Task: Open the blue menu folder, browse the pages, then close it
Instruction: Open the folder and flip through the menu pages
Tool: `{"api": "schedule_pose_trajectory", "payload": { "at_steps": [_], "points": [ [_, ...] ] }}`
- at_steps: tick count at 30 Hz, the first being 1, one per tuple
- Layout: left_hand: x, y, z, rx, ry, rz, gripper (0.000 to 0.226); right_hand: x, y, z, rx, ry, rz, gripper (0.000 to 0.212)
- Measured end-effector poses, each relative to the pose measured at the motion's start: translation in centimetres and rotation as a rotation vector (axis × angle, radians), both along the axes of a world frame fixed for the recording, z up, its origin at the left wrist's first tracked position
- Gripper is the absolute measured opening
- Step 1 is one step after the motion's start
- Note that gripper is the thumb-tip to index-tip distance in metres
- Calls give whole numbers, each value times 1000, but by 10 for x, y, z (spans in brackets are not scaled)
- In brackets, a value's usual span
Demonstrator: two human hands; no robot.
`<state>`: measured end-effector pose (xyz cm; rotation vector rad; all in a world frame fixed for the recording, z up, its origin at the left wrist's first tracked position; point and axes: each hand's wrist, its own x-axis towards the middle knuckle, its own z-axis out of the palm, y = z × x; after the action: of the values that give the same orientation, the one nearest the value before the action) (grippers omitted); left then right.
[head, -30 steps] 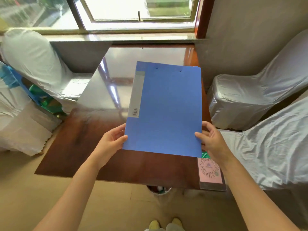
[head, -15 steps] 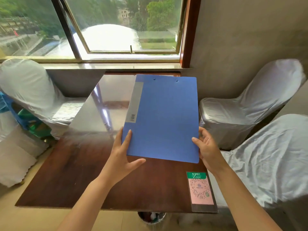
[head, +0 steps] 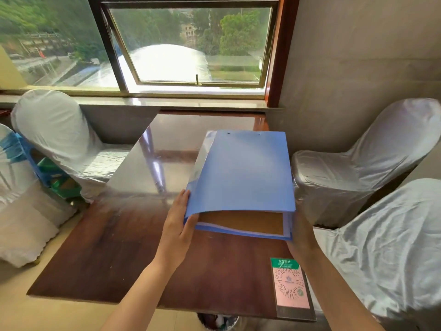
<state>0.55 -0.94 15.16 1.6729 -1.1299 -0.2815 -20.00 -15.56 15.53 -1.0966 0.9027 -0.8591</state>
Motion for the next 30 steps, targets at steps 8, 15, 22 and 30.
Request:
{"api": "schedule_pose_trajectory", "payload": {
  "at_steps": [8,15,22,30],
  "points": [
    [10,-8,7,-144,693,-60,44,-25,-7,10,-120,-102,95,42],
    [11,6,-1,140,886,-191,35,-49,-27,20,-268,-19,145,45],
    [3,18,-16,-146,1185,-146,37,-78,-34,15,-192,58,410,58],
    [-9,21,-16,-149,1202,-190,51,-74,-25,24,-314,246,163,82]
  ]
}}
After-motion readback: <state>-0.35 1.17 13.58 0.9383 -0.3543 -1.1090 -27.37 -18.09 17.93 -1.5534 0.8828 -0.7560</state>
